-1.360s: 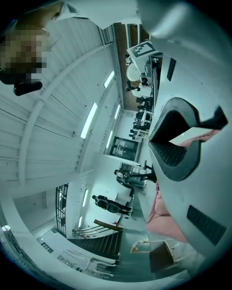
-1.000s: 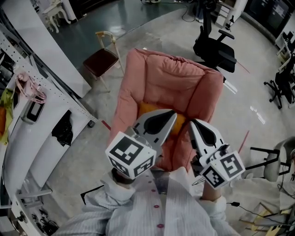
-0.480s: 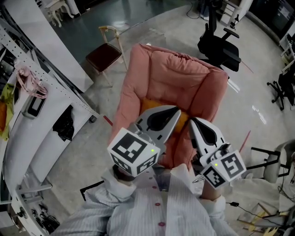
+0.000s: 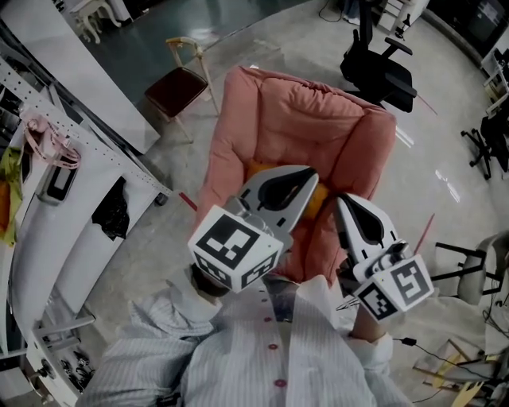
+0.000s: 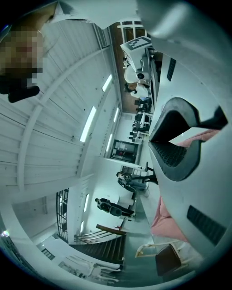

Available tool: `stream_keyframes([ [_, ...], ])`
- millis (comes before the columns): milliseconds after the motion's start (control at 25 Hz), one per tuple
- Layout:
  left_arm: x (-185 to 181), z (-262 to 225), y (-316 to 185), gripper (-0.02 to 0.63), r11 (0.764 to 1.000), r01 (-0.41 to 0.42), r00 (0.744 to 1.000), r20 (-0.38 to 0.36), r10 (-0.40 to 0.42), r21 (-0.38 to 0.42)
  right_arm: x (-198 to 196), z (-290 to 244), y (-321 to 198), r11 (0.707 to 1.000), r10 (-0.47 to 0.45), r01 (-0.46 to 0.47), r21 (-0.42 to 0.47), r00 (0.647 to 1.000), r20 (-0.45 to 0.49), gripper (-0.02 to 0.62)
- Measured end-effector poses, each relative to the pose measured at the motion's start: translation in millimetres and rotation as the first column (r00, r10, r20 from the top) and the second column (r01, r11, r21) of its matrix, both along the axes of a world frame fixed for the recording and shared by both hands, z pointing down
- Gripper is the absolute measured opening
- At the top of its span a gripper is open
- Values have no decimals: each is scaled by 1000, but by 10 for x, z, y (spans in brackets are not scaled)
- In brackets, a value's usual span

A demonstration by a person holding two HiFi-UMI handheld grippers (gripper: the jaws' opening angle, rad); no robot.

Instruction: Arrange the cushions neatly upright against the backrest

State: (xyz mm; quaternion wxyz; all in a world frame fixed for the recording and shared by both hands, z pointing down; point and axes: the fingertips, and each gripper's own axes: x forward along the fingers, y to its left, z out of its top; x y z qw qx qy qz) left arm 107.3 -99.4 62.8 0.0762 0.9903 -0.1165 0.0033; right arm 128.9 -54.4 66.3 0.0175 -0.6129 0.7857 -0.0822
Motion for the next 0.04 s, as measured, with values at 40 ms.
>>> stream_keyframes([
  [40, 8, -24, -24, 11, 1000, 0, 1000, -5, 0, 10, 10, -12, -11, 1000, 3, -3, 2, 1000, -6, 13],
])
